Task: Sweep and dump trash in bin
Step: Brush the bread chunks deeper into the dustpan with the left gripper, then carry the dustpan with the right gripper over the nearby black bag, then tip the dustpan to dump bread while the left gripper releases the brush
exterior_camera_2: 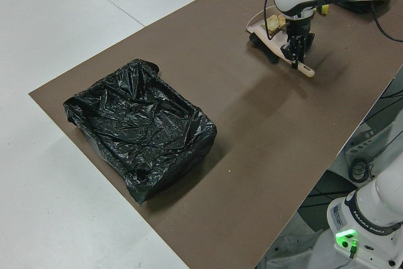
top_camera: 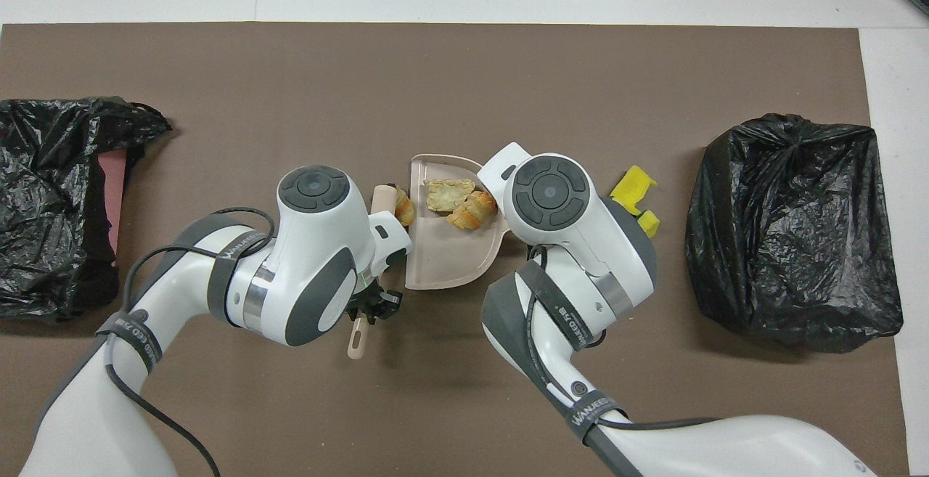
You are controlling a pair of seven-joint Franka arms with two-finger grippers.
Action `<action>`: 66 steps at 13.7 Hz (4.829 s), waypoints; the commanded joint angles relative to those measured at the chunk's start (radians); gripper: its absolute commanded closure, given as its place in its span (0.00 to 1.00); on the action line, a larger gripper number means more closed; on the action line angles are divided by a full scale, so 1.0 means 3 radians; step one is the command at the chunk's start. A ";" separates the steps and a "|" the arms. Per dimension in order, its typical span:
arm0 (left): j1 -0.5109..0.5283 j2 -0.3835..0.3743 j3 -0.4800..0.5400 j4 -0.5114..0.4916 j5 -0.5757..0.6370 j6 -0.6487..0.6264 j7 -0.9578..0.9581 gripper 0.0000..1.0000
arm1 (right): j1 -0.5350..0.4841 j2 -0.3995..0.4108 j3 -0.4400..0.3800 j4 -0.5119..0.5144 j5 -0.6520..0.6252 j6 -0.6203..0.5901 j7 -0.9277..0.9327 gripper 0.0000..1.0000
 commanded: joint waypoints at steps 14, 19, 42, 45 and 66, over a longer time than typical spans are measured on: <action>-0.0216 -0.0357 -0.0009 0.0081 -0.0017 -0.0610 -0.0942 1.00 | -0.0406 -0.0350 0.0023 -0.0012 0.0592 -0.0219 -0.0881 1.00; -0.0640 -0.0704 -0.0024 -0.0475 -0.0322 -0.0259 -0.1501 1.00 | -0.0830 -0.0463 0.0028 0.0024 0.0812 -0.0388 -0.1633 1.00; -0.0897 -0.0756 0.0012 -0.0999 -0.1034 0.0290 -0.1123 0.00 | -0.2712 -0.0908 -0.0054 0.0464 -0.0432 -0.0859 -0.2971 1.00; -0.0565 -0.0756 0.0012 -0.0560 -0.0459 0.0249 -0.1097 0.00 | -0.2636 -0.1091 -0.0033 0.0148 -0.1067 -0.0818 -0.2480 1.00; 0.1328 -0.0873 0.0048 0.1589 0.0489 -0.0886 0.1152 0.00 | -0.2237 -0.1410 -0.0120 -0.0171 -0.0267 -0.0910 -0.1906 1.00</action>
